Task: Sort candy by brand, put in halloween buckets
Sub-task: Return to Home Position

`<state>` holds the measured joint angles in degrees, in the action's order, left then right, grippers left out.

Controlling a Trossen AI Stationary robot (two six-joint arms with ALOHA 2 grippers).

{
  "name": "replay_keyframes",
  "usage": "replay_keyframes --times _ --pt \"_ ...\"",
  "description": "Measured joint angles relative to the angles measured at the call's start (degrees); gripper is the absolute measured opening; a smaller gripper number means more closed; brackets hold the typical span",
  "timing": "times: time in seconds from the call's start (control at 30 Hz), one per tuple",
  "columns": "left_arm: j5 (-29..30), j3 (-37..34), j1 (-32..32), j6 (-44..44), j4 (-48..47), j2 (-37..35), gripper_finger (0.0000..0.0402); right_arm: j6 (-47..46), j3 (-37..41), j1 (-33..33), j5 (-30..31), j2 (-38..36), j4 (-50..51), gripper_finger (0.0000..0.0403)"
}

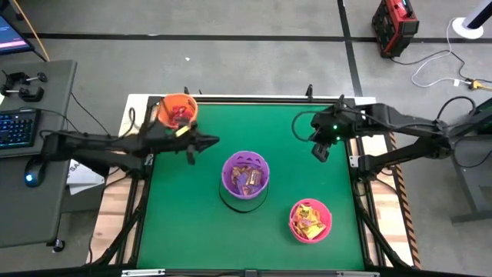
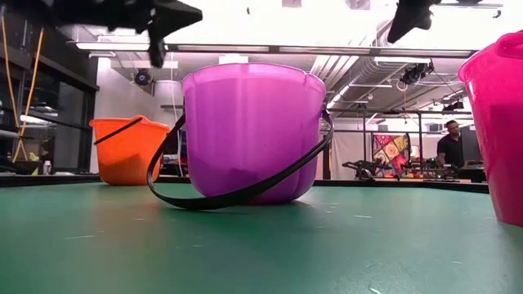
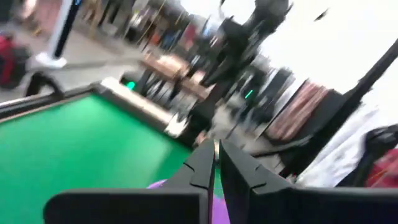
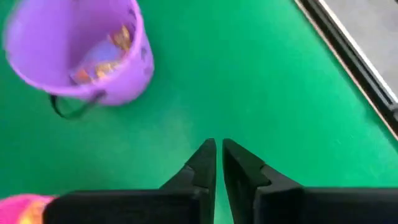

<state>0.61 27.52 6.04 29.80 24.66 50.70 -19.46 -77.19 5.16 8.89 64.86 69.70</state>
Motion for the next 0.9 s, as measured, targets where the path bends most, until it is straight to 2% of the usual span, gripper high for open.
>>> replay_keyframes --times 0.1,0.2,0.37,0.43,0.53,0.63,0.73,0.9 --pt "0.2 -10.1 -0.4 1.5 13.0 -4.1 0.0005 -1.1 0.5 -0.4 -0.9 0.7 1.8 0.0024" --pt "1.9 -17.2 -0.3 1.7 18.2 -7.9 0.0003 -7.2 0.5 -0.4 -4.9 1.4 -0.7 0.0017" --pt "2.5 -24.2 -0.3 3.6 19.0 -14.6 0.0001 -8.0 0.5 -0.5 -12.2 1.3 -3.3 0.0002" --pt "2.5 -26.9 -0.3 4.6 18.9 -17.0 0.0 -7.7 0.5 -0.5 -13.5 0.6 -0.9 0.0002" --pt "1.8 -26.7 -0.3 5.1 13.4 -20.1 0.0 -9.0 1.6 -1.4 -13.6 -2.2 0.5 0.0" --pt "1.0 -26.7 -0.3 6.5 12.2 -21.6 0.0 -12.2 8.1 -3.0 -14.0 -8.3 -4.5 0.0" --pt "1.0 -26.7 -0.3 7.5 11.3 -22.1 0.0001 -17.6 18.0 -5.1 -14.3 -16.9 -12.0 0.0" --pt "1.1 -26.7 -0.3 7.5 10.6 -22.1 0.0001 -21.1 35.1 -7.1 -12.9 -33.0 -29.0 0.0"
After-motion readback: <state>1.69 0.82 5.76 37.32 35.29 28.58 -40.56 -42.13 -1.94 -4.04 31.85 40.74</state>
